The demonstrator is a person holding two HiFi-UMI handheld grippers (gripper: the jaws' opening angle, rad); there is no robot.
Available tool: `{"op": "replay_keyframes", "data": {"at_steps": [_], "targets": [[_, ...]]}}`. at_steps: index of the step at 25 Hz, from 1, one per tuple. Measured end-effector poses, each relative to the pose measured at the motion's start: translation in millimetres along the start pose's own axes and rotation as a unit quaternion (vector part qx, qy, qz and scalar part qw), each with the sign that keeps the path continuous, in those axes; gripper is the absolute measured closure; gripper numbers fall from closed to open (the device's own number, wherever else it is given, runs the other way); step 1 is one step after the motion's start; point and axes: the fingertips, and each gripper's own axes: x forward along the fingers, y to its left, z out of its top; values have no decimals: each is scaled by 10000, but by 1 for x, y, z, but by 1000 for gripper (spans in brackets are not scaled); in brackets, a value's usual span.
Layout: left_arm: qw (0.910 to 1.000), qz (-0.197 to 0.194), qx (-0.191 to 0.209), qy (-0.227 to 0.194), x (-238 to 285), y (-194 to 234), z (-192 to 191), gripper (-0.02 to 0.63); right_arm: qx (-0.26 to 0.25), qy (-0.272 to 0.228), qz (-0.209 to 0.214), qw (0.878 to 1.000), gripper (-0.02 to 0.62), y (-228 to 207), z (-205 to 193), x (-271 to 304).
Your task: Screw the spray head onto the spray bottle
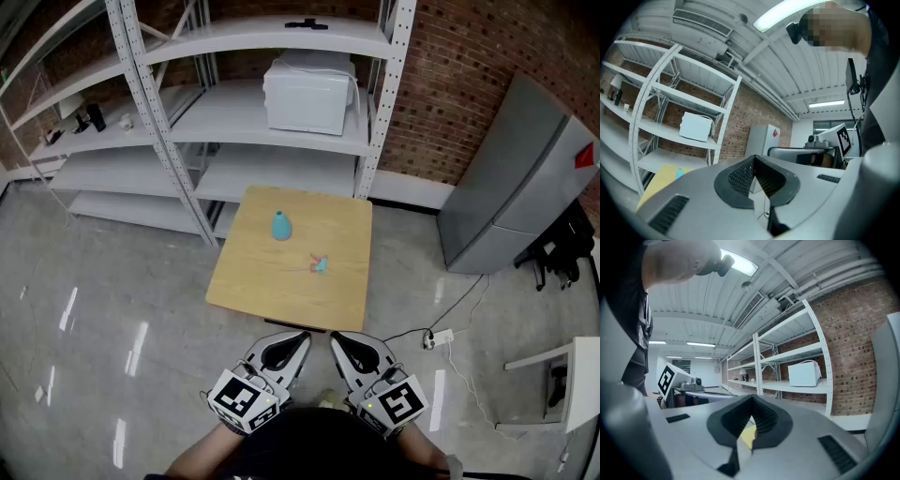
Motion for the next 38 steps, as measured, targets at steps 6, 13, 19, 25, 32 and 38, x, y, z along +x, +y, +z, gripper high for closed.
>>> {"op": "replay_keyframes", "data": {"at_steps": [6, 13, 19, 25, 32, 38], "targets": [[10000, 31, -26, 34, 4, -6, -3, 603, 30, -13, 41, 10000, 595, -4, -1, -6], [10000, 70, -15, 67, 9, -8, -5, 603, 82, -13, 64, 9999, 595, -8, -1, -9], [9997, 140, -103, 160, 15, -11, -12, 603, 171, 31, 123, 9998, 595, -13, -6, -13], [9992, 239, -116, 285, 36, -11, -18, 603, 276, -30, 201, 9994, 595, -36, -10, -14], [9963, 644, -241, 517, 55, -6, -41, 603, 529, 132, 462, 9974, 595, -63, -37, -14], [9937, 909, -281, 591, 65, 20, -38, 603, 794, 130, 737, 9940, 595, -74, -38, 9]]}}
